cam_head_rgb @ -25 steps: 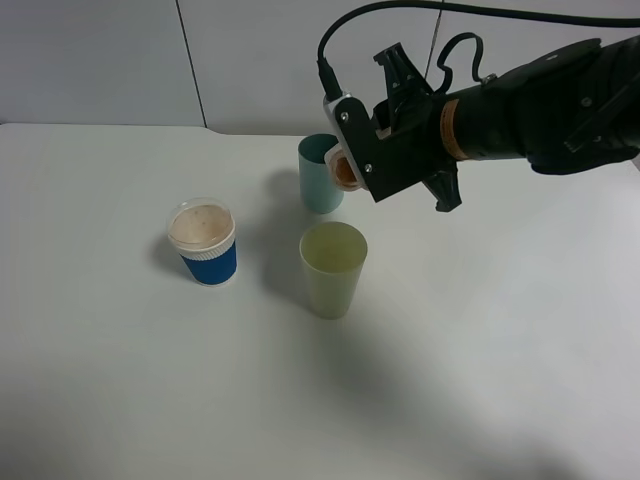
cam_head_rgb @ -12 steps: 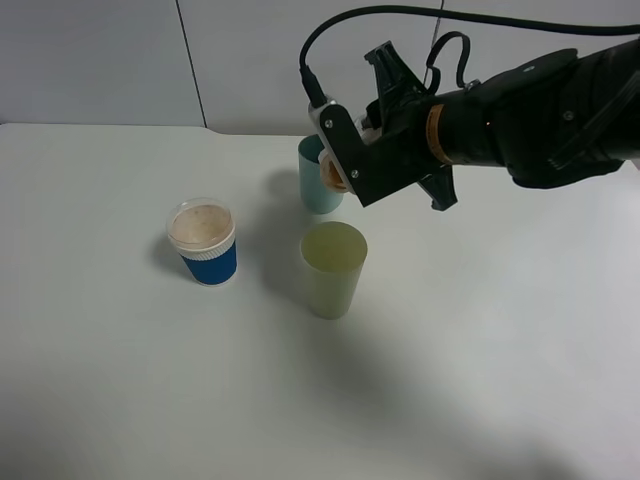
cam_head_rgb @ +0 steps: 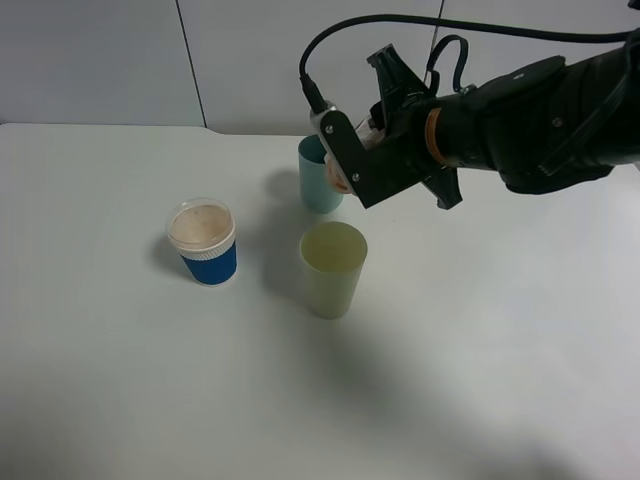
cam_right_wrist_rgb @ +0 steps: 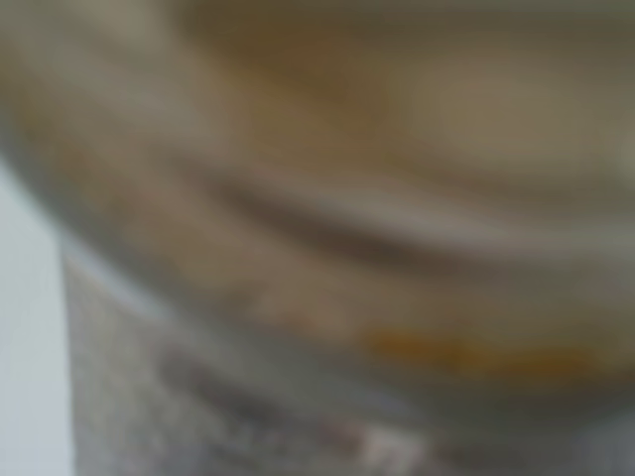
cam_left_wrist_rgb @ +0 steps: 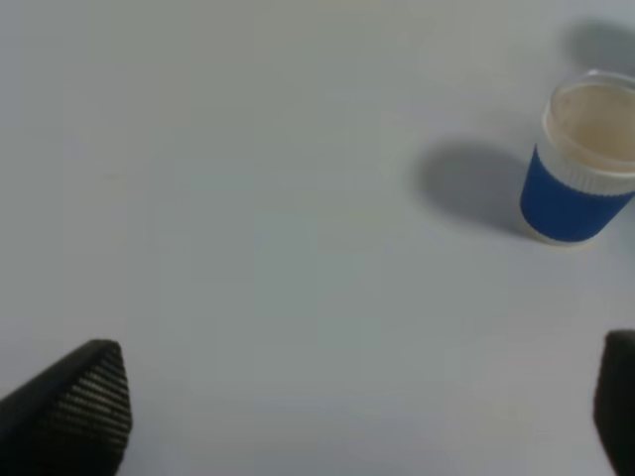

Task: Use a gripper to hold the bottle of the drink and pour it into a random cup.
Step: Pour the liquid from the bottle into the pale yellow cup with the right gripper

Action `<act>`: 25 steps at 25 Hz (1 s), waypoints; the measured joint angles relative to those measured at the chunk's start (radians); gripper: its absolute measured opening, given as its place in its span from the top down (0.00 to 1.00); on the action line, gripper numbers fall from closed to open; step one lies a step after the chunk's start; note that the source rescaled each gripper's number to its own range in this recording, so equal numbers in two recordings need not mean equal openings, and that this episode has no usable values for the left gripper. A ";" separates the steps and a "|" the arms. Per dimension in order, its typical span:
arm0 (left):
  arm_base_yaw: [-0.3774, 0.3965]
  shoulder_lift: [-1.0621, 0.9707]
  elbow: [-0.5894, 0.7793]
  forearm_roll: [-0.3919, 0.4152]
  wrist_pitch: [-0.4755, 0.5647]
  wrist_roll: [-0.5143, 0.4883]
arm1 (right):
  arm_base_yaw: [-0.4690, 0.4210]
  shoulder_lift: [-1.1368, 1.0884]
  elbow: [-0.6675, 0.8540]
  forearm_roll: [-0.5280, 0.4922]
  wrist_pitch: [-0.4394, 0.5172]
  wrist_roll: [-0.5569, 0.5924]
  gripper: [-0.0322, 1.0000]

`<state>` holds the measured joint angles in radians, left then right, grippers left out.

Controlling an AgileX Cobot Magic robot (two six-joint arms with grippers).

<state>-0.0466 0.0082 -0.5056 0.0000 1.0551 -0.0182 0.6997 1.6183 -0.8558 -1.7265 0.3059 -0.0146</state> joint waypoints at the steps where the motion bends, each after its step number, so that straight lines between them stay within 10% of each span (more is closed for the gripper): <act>1: 0.000 0.000 0.000 0.000 0.000 0.000 | 0.003 0.000 0.000 0.000 0.010 -0.001 0.95; 25: 0.000 0.000 0.000 0.000 0.000 0.000 | 0.051 0.000 0.000 0.003 0.122 -0.050 0.95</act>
<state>-0.0466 0.0082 -0.5056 0.0000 1.0551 -0.0182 0.7505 1.6183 -0.8558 -1.7232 0.4283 -0.0643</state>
